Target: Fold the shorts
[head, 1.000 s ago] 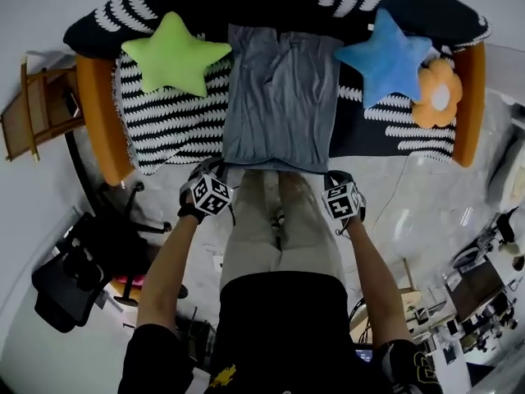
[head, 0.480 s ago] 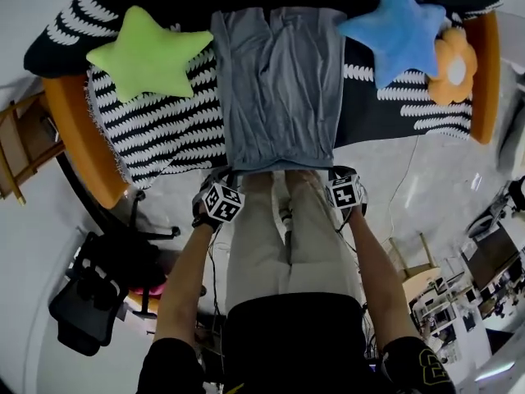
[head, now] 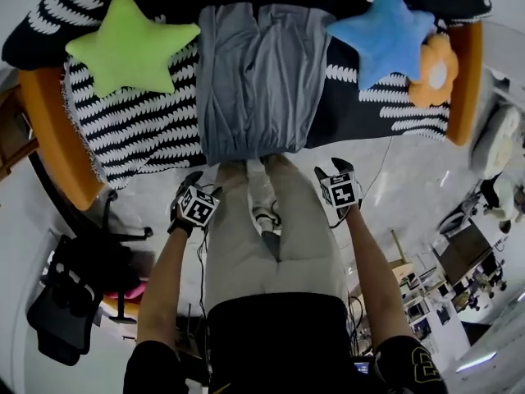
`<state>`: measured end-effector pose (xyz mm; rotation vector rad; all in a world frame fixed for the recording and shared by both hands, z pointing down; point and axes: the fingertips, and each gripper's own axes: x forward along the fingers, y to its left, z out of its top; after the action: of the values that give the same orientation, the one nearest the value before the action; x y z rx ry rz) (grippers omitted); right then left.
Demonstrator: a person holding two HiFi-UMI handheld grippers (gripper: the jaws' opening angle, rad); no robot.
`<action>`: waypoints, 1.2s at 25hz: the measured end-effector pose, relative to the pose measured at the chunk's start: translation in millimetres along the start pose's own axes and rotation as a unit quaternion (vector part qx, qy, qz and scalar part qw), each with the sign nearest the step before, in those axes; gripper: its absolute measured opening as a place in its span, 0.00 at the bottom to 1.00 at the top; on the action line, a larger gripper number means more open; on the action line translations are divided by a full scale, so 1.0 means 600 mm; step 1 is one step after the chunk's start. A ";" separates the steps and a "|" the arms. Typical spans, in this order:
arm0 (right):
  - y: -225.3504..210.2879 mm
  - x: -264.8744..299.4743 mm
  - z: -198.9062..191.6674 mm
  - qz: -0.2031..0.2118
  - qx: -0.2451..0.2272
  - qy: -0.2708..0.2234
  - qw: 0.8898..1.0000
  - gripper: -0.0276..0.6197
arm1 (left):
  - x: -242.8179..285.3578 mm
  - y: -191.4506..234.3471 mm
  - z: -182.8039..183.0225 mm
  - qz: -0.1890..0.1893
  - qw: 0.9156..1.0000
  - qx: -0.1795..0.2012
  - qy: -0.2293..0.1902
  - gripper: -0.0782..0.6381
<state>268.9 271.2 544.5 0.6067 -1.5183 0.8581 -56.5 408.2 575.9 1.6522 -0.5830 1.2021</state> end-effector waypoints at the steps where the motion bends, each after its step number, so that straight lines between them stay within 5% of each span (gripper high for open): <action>1: -0.017 -0.031 0.052 -0.009 -0.007 -0.038 0.999 0.43 | -0.013 -0.002 0.023 -0.004 0.999 -0.019 -0.030 0.56; 5: -0.098 -0.135 0.309 -0.023 -0.107 -0.167 0.980 0.39 | -0.046 -0.041 0.154 -0.020 0.983 -0.117 -0.142 0.56; 9: -0.159 -0.130 0.557 -0.036 -0.238 -0.219 0.946 0.33 | -0.028 -0.099 0.250 -0.044 0.950 -0.222 -0.217 0.56; 12: -0.161 -0.096 0.681 -0.004 -0.323 -0.213 0.922 0.31 | -0.005 -0.132 0.294 -0.038 0.922 -0.286 -0.257 0.56; 14: -0.192 -0.045 0.712 0.005 -0.369 -0.166 0.915 0.31 | 0.027 -0.156 0.314 -0.028 0.912 -0.320 -0.254 0.56; 17: -0.263 0.025 0.703 0.022 -0.345 -0.097 0.933 0.33 | 0.080 -0.192 0.324 -0.030 0.899 -0.361 -0.247 0.56; 21: -0.337 0.029 0.690 0.026 -0.262 -0.129 0.956 0.21 | 0.144 -0.217 0.309 -0.038 0.864 -0.434 -0.251 0.56; 24: -0.388 0.057 0.693 0.011 -0.219 -0.077 0.973 0.20 | 0.203 -0.247 0.307 -0.064 0.854 -0.460 -0.234 0.56; 27: -0.383 0.092 0.702 0.006 -0.223 -0.019 0.975 0.23 | 0.247 -0.270 0.314 -0.091 0.840 -0.484 -0.227 0.57; 30: -0.370 0.135 0.679 -0.012 -0.260 0.018 0.965 0.22 | 0.278 -0.304 0.328 -0.112 0.828 -0.502 -0.223 0.57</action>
<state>190.6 -177.6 663.3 0.2192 -1.6139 0.4183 242.8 332.4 642.1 0.9962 -1.0497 0.1813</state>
